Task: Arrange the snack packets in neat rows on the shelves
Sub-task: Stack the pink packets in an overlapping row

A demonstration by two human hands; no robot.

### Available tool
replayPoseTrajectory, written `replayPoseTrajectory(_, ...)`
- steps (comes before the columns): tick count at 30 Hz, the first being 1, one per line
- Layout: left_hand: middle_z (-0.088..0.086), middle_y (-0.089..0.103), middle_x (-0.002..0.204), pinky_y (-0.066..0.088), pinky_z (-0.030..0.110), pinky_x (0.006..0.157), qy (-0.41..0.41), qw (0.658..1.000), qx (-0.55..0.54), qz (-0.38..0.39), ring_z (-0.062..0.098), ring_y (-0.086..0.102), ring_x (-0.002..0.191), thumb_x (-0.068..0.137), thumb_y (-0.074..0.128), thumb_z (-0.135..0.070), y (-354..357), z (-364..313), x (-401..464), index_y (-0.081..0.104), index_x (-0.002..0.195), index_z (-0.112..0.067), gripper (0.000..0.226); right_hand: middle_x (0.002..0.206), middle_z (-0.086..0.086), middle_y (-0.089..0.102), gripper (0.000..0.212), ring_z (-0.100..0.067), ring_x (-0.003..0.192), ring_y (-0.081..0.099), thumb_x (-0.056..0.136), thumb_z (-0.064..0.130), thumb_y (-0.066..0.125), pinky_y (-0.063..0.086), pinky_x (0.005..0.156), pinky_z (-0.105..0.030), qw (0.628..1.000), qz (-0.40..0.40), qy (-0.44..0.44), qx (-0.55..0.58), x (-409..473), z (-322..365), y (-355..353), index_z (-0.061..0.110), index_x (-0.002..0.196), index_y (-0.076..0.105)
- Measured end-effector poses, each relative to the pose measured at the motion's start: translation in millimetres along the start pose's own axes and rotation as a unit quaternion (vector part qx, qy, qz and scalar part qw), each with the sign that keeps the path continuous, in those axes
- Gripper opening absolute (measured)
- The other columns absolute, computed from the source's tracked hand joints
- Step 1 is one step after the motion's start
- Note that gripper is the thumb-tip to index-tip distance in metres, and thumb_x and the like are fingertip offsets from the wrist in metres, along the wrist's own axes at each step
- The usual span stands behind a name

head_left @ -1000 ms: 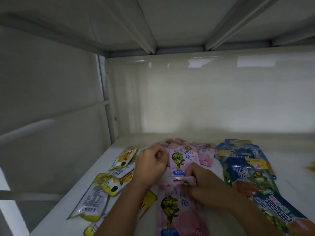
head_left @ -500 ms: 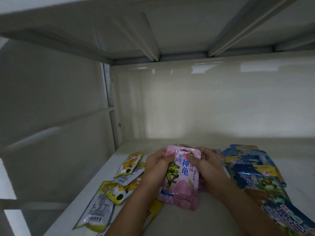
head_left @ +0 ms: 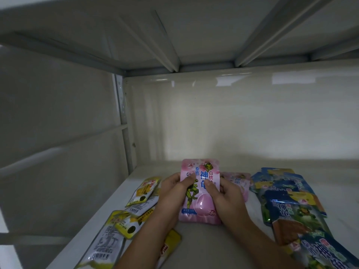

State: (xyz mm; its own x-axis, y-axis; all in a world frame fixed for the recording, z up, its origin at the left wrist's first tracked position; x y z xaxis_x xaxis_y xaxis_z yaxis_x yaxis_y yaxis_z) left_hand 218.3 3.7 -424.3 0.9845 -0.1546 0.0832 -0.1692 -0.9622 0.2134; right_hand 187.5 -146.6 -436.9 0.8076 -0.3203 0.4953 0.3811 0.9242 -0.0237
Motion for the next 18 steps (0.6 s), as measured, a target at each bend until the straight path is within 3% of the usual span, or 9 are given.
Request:
replayPoseTrajectory(4, 0.017, 0.08, 0.1, 0.061, 0.057, 0.091, 0.011, 0.999, 0.023, 0.021, 0.036, 0.078, 0.094, 0.1, 0.068, -0.014, 4, 0, -1, 0.076, 0.11, -0.003, 0.017, 0.061, 0.016, 0.066, 0.03, 0.003, 0.058, 0.057, 0.101, 0.013, 0.066, 0.042, 0.058, -0.011, 1.0, -0.017, -0.006, -0.006, 1, 1, 0, 0.024, 0.072, 0.067)
replayPoseTrajectory(6, 0.016, 0.08, 0.099, 0.062, 0.057, 0.089, 0.028, 0.999, 0.029, 0.013, 0.035, 0.079, 0.093, 0.1, 0.069, -0.017, 2, -1, -1, 0.077, 0.108, -0.005, 0.017, 0.054, 0.014, 0.058, 0.035, 0.003, 0.053, 0.05, 0.101, 0.016, 0.065, 0.037, 0.056, -0.012, 1.0, -0.014, -0.006, -0.004, 0, 3, 2, 0.022, 0.067, 0.062)
replayPoseTrajectory(8, 0.016, 0.08, 0.1, 0.062, 0.056, 0.089, 0.04, 0.999, 0.024, 0.005, 0.036, 0.079, 0.094, 0.1, 0.068, -0.02, 1, -2, 0, 0.077, 0.108, -0.005, 0.019, 0.057, 0.004, 0.061, 0.035, -0.004, 0.057, 0.055, 0.101, 0.024, 0.065, 0.043, 0.058, -0.022, 1.0, -0.007, 0.004, 0.005, 1, 4, 3, 0.014, 0.068, 0.065)
replayPoseTrajectory(11, 0.015, 0.081, 0.1, 0.063, 0.052, 0.085, 0.052, 0.998, 0.009, -0.019, 0.035, 0.079, 0.092, 0.1, 0.069, -0.022, -3, -5, 1, 0.076, 0.108, -0.004, 0.021, 0.082, -0.015, 0.077, 0.032, -0.032, 0.078, 0.075, 0.1, 0.034, 0.066, 0.061, 0.065, -0.043, 0.997, 0.042, 0.049, 0.043, -2, -2, 10, 0.007, 0.088, 0.076)
replayPoseTrajectory(13, 0.016, 0.08, 0.099, 0.064, 0.048, 0.081, 0.049, 0.998, -0.001, -0.026, 0.035, 0.079, 0.09, 0.1, 0.069, -0.021, -5, -5, 2, 0.076, 0.105, -0.003, 0.02, 0.084, -0.018, 0.076, 0.03, -0.025, 0.075, 0.077, 0.099, 0.034, 0.066, 0.059, 0.054, -0.037, 0.995, 0.067, 0.052, 0.047, -6, 0, 12, 0.007, 0.09, 0.077)
replayPoseTrajectory(15, 0.016, 0.081, 0.097, 0.064, 0.047, 0.081, 0.031, 0.999, -0.006, -0.023, 0.035, 0.079, 0.088, 0.1, 0.07, -0.022, -5, -4, 3, 0.076, 0.105, -0.005, 0.018, 0.075, -0.017, 0.071, 0.03, -0.006, 0.061, 0.07, 0.102, 0.024, 0.062, 0.051, 0.047, -0.018, 0.997, 0.058, 0.035, 0.031, -9, 5, 10, 0.004, 0.08, 0.07)
replayPoseTrajectory(18, 0.013, 0.081, 0.096, 0.063, 0.053, 0.088, -0.01, 1.0, 0.005, -0.013, 0.033, 0.08, 0.088, 0.1, 0.069, -0.022, -3, 3, 5, 0.075, 0.108, -0.008, 0.017, 0.068, -0.011, 0.068, 0.035, -0.006, 0.06, 0.068, 0.103, 0.026, 0.059, 0.05, 0.049, -0.017, 1.0, 0.025, 0.008, -0.008, -8, 1, 7, 0.004, 0.077, 0.065)
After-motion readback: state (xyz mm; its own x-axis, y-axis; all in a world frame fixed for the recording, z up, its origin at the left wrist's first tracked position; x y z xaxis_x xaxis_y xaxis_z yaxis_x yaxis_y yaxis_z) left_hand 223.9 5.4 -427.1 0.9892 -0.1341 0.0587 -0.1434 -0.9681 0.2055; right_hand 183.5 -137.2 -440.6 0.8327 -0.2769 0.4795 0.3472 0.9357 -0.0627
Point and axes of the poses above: each hand's wrist, its own x-axis towards the middle knuckle, its own y-axis out of the palm, z = x × y, the point moved 6 cm from there along x, towards the middle knuckle
